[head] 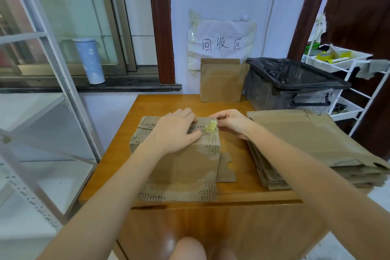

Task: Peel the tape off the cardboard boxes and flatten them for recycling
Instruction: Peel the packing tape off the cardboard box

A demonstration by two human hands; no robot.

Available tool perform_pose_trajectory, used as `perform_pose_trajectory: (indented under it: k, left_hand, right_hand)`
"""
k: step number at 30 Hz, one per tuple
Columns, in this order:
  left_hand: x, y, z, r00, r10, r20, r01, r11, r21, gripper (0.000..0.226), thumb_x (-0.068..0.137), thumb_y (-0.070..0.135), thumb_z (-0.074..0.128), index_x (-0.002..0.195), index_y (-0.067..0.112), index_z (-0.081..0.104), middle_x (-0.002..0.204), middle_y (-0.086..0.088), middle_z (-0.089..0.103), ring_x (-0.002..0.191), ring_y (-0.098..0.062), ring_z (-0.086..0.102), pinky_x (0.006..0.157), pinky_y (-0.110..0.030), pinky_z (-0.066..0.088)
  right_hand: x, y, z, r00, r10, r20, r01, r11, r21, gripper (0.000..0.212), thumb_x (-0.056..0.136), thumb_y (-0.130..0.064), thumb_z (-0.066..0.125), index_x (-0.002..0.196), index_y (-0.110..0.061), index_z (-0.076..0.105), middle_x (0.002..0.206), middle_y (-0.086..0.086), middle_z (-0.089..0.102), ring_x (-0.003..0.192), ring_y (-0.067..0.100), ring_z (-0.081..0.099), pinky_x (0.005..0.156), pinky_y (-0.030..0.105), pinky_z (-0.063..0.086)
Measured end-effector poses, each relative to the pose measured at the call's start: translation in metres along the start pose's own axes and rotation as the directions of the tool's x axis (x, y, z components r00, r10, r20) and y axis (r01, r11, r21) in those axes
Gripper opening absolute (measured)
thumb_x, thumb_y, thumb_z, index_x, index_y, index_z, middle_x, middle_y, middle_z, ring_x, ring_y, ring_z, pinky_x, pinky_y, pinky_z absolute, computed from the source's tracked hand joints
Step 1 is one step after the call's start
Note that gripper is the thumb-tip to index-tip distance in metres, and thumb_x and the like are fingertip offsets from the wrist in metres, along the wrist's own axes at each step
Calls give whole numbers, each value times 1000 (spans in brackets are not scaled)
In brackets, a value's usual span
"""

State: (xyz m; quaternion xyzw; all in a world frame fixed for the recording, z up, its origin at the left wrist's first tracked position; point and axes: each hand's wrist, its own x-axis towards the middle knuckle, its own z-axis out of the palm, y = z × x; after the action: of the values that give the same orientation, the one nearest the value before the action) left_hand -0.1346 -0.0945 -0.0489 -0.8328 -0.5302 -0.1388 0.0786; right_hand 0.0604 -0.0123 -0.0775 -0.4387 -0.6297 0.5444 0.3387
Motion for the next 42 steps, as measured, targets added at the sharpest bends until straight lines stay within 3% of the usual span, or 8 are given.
perform_pose_trajectory:
  k: [3,7,16,19,22,29,37,42]
  left_hand:
    - [0,1,0,1000,-2,-9,2,1000,6,42,95,45,40,124,18,53,116,5,53,99,-12,49,74,-25,36]
    - [0,1,1,1000,5,-18,-5,1000,3,42,95,45,40,123,18,54,114,4,53,97,-12,49,74,-25,40]
    - [0,-1,3,1000,3,-19,-2,1000,9,43,94,47,38,122,18,53,116,5,52,98,-10,49,79,-27,45]
    - [1,-1,3,1000,-3,-17,3,1000,4,43,95,47,39,123,19,53,117,6,52,99,-10,49,79,-27,45]
    - [1,-2,3,1000,-9,-18,8,1000,-3,42,95,46,40,124,19,53,118,7,52,101,-10,49,79,-27,46]
    - [0,-1,2,1000,-11,-17,11,1000,3,42,95,45,39,125,19,53,119,6,53,103,-10,50,79,-28,47]
    - [-2,0,0,1000,-19,-17,20,1000,14,41,96,44,39,126,19,53,121,6,53,105,-11,50,81,-30,48]
    - [-1,2,0,1000,-22,-8,22,999,25,41,96,43,39,127,19,52,122,6,52,106,-11,50,81,-28,47]
  right_hand:
    - [2,0,3,997,-19,-69,21,1000,23,21,93,3,52,101,-9,67,104,11,67,97,21,62,83,24,54]
    - [-3,-1,-1,989,139,57,-131,982,-133,24,97,-16,50,114,-12,66,113,5,67,104,15,61,82,27,51]
    - [1,16,1,942,329,69,-331,871,362,29,94,-14,56,122,-7,58,125,11,60,116,26,55,109,42,37]
    - [0,14,6,945,325,33,-312,867,390,11,94,-9,53,102,-7,61,102,7,63,103,21,57,107,37,38]
    - [-3,12,11,944,319,-87,-246,852,462,11,95,-8,53,86,-8,59,83,6,61,76,14,55,81,28,48]
    - [-21,-3,0,937,245,-249,-139,915,378,21,100,-9,46,111,6,56,87,11,68,73,15,68,59,24,57]
    - [-49,-6,12,907,132,-399,49,909,413,26,102,-7,37,81,-3,50,76,10,53,68,17,57,66,30,56]
    - [-66,-8,-7,965,62,-256,24,947,320,12,98,-11,50,91,-2,56,84,11,59,77,19,62,75,30,56]
